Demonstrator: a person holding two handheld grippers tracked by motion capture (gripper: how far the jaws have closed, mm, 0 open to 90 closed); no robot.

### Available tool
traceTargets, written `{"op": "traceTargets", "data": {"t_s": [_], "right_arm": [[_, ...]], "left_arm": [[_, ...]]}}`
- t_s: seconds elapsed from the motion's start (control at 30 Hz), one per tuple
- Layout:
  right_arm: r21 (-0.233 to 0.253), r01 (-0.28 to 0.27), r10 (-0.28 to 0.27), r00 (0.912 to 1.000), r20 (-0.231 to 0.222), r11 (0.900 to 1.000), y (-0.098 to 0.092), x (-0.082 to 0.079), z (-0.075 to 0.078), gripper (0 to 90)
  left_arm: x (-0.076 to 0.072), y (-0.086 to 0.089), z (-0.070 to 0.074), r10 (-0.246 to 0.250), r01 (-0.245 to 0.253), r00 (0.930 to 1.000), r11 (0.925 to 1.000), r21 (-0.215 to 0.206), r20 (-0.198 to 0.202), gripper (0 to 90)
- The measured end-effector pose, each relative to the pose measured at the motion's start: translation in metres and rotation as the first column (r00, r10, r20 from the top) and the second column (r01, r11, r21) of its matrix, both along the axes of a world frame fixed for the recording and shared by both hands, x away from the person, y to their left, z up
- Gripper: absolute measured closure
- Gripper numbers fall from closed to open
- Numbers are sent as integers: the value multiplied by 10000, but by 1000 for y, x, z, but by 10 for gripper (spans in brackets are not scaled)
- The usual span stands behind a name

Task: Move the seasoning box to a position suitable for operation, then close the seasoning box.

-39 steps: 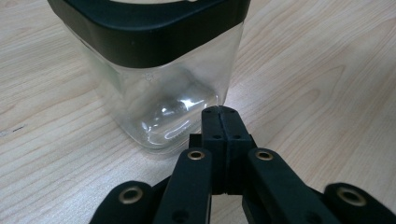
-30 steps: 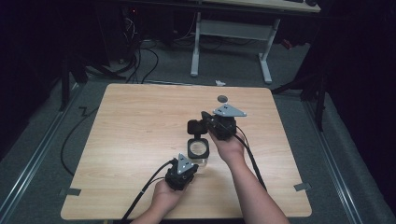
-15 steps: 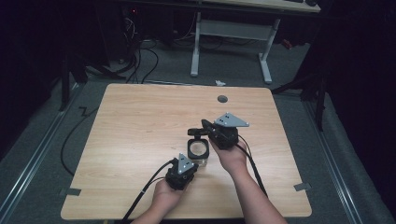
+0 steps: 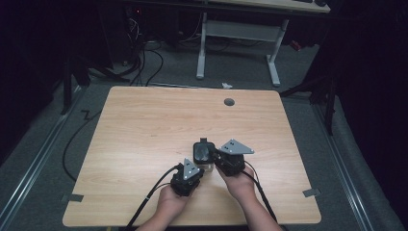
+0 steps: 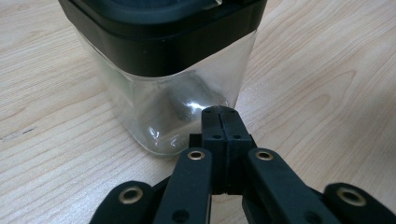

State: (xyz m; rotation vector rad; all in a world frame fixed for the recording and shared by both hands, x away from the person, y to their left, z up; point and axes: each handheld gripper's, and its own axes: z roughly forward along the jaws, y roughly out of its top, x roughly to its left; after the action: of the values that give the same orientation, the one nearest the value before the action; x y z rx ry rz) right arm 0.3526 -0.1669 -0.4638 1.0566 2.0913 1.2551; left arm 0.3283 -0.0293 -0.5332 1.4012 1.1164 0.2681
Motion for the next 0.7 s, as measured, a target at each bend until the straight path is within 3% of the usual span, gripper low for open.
{"op": "traceTargets", "data": {"t_s": [0.2, 0.27, 0.43, 0.53, 0.57, 0.6, 0.63, 0.7], "right_arm": [[105, 27, -27, 10000, -64, 9999, -5, -5, -6, 900], [122, 276, -279, 9993, 236, 9995, -13, -10, -2, 900], [90, 829, -832, 9956, 440, 9965, -34, -15, -4, 900], [-64, 1385, -1382, 9896, 398, 9903, -54, -20, -13, 850], [-169, 1777, -1770, 9834, 396, 9839, -68, -24, -20, 807], [-169, 1777, -1770, 9834, 396, 9839, -68, -24, -20, 807], [-317, 2224, -2211, 9744, 407, 9744, -84, -28, -27, 729], [-317, 2442, -2433, 9694, 315, 9692, -91, -30, -31, 691]], "left_arm": [[-4, 4, 1, 14, -15, 10000, 10000, -95, -92, 900], [-6, 7, 0, -24, 23, 9999, 10000, -82, -131, 900], [-10, 19, 1, 64, -64, 10000, 10000, 7, 67, 900], [-12, 35, 4, 322, -325, 9990, 9994, 86, 321, 876], [-10, 52, 6, 649, -655, 9964, 9978, 94, 541, 854], [-10, 52, 6, 649, -655, 9964, 9978, 94, 541, 836], [-9, 63, 8, 820, -829, 9947, 9965, 106, 626, 807], [-2, 88, 9, 1324, -1345, 9877, 9907, 195, 829, 768]]}}
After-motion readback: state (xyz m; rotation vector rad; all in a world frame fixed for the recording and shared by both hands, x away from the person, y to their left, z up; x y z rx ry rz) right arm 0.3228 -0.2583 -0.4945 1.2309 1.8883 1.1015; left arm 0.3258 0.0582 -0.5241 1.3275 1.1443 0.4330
